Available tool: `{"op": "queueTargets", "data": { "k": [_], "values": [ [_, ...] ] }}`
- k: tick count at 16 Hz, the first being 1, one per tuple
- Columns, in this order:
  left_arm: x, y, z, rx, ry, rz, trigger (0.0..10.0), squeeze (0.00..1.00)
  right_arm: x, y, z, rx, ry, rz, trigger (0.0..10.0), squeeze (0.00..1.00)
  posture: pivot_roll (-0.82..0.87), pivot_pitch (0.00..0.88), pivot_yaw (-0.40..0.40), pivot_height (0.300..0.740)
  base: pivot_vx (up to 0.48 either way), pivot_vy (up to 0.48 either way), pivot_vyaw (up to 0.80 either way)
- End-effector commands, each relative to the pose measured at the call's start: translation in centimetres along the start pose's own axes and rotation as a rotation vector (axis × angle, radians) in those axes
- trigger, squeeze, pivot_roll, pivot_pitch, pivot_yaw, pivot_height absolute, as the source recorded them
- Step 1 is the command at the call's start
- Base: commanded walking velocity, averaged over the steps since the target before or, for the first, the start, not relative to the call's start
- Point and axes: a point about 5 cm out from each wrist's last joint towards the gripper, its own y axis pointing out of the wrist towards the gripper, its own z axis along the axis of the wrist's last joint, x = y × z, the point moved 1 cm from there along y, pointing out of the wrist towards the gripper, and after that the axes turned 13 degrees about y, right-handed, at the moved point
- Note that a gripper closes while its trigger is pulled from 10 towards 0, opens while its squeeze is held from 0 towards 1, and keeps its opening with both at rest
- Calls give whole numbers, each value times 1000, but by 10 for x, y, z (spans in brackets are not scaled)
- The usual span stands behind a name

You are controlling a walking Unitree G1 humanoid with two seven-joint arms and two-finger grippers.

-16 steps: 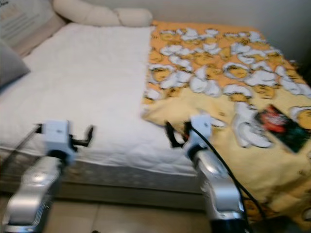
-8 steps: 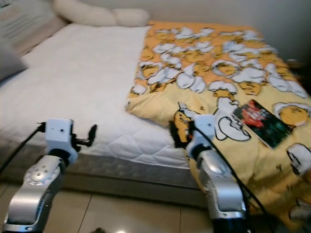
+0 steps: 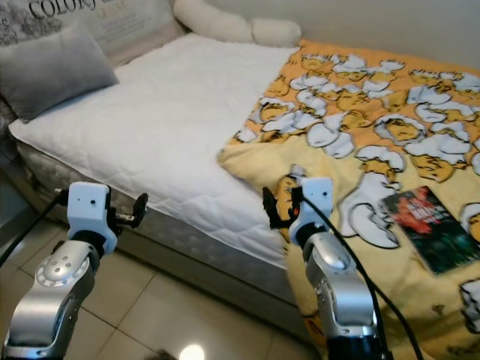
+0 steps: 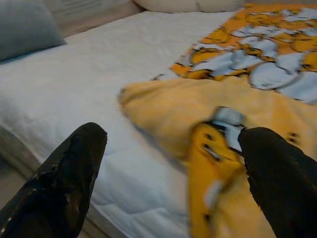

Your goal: Clean up the room

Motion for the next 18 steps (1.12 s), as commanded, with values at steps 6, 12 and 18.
{"op": "queueTargets", "data": {
  "k": [6,12,18],
  "values": [
    [-4,4,3,5,21,-1,10000,467,-1,5,2,10,17,-8,10000,0,-76,0,26,740,0,-449,0],
    [-2,4,2,2,26,-4,10000,467,0,5,-1,0,23,-11,10000,0,-65,0,27,740,0,-449,0],
    [-1,2,0,-2,22,5,10000,467,-7,2,-10,-54,21,51,10000,0,-59,0,18,740,0,-451,400]
  ]
}}
